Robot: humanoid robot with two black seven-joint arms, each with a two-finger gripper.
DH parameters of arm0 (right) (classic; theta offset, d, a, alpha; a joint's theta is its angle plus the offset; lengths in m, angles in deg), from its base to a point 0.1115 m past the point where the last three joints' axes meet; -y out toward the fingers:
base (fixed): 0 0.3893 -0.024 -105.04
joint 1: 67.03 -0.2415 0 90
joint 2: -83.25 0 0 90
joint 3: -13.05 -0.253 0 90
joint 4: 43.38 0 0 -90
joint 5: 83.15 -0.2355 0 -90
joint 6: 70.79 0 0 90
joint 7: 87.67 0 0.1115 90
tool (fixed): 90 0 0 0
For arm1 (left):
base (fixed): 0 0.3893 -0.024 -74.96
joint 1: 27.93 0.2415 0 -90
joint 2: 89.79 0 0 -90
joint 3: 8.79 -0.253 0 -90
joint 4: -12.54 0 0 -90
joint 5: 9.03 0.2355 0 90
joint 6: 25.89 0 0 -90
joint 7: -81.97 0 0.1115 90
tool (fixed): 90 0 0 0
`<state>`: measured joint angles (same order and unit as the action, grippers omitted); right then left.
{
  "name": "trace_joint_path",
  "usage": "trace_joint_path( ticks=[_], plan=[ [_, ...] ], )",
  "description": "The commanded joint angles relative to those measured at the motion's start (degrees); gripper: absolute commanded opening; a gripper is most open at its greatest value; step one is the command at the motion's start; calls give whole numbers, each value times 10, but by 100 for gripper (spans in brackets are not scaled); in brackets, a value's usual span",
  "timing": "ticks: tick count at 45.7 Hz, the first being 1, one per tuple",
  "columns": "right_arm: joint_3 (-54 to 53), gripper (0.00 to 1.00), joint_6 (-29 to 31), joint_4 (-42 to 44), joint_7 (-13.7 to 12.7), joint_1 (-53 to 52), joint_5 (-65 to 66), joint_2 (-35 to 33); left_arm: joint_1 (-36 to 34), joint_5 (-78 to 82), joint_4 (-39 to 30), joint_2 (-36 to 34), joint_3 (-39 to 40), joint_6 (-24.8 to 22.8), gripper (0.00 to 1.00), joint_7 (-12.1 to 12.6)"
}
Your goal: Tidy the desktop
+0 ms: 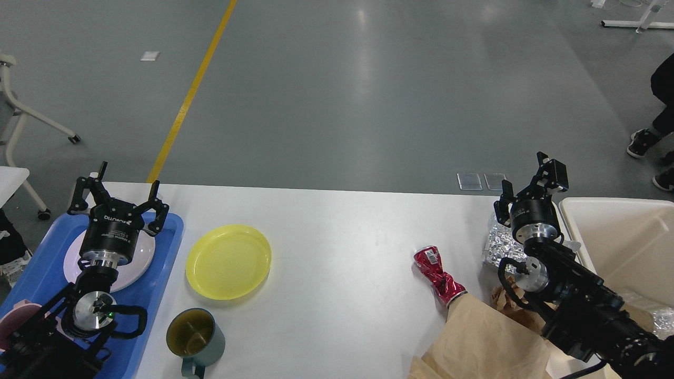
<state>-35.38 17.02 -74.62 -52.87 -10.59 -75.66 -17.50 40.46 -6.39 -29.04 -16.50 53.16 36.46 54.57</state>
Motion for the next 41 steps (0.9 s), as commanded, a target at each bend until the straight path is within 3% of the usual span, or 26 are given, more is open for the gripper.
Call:
trace_joint_path(
  ticks=[1,8,21,29,41],
  plan=[
    [0,100,0,-1,0,0,1,-1,2,1,0,-1,-9,4,96,4],
    [0,100,0,-1,0,0,0,0,-17,6,-4,-35,-43,31,96,5],
    [0,100,0,-1,0,0,1,0,-147,6,-4,-138,-163,123,96,6],
    [0,100,0,-1,0,0,0,0,-280,10,-2,-180,-331,125,96,6],
    [0,100,0,-1,0,0,0,0,-457,10,2,-174,-603,121,96,7]
  ],
)
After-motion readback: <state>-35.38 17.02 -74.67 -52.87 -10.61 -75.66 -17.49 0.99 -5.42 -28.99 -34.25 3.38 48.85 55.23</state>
